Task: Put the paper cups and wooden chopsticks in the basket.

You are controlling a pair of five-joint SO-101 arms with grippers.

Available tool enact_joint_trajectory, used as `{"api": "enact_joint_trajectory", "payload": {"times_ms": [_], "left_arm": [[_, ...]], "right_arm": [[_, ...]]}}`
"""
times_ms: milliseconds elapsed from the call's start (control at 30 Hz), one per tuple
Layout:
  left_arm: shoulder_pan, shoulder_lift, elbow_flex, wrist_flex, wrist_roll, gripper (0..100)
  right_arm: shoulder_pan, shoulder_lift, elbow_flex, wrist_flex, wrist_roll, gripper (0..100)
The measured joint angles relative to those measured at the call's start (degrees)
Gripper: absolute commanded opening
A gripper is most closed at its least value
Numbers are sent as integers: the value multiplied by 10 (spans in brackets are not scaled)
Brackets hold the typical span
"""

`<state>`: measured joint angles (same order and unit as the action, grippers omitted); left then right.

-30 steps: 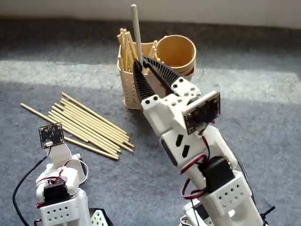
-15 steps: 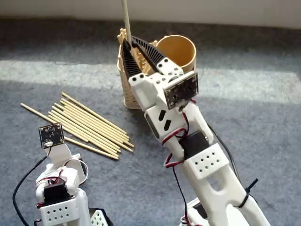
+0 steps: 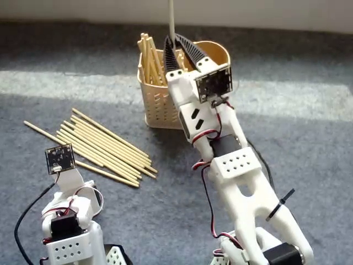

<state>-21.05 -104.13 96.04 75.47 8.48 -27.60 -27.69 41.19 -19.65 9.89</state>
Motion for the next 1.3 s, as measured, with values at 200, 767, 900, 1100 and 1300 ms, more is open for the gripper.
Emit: {"api": "enact_joint_trajectory", "payload": {"times_ms": [200, 767, 900, 1100, 1300], "left_arm": [[0, 0, 0, 0, 0, 7], [0, 0, 0, 0, 0, 7], [0, 0, 0, 0, 0, 7], [0, 0, 0, 0, 0, 7], [0, 0, 0, 0, 0, 7]], "right_arm": [[0, 0, 0, 0, 0, 10], [0, 0, 68, -1, 0, 10], [0, 0, 83, -1, 0, 10], [3, -1, 99, -2, 0, 10], [3, -2, 99, -2, 0, 44]]}}
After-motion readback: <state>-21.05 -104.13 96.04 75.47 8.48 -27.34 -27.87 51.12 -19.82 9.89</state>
